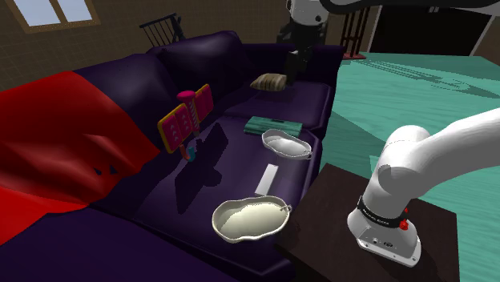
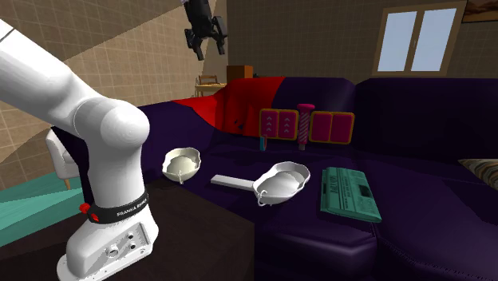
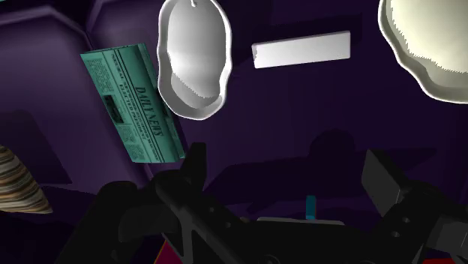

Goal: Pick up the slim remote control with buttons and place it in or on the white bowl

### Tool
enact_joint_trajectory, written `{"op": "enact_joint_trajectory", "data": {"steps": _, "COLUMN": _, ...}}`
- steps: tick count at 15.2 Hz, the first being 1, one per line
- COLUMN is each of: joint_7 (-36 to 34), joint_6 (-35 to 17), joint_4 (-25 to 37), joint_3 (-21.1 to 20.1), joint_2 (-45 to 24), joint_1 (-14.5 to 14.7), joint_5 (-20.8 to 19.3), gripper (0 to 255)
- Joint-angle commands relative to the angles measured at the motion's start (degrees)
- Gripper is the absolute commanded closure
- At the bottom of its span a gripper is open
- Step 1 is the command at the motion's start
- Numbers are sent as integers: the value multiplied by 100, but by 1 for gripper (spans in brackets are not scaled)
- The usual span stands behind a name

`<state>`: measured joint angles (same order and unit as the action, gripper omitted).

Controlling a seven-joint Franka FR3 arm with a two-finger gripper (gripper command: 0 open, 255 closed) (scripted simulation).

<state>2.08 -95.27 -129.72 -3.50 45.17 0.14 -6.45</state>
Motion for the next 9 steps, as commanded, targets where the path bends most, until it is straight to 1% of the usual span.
{"op": "enact_joint_trajectory", "data": {"steps": 1, "joint_7": 0, "joint_6": 0, "joint_4": 0, "joint_3": 0, "joint_2": 0, "joint_1": 0, "joint_5": 0, "gripper": 0}}
{"op": "enact_joint_trajectory", "data": {"steps": 9, "joint_7": -1425, "joint_6": -1286, "joint_4": -1205, "joint_3": -267, "joint_2": -344, "joint_1": -393, "joint_5": 271, "gripper": 0}}
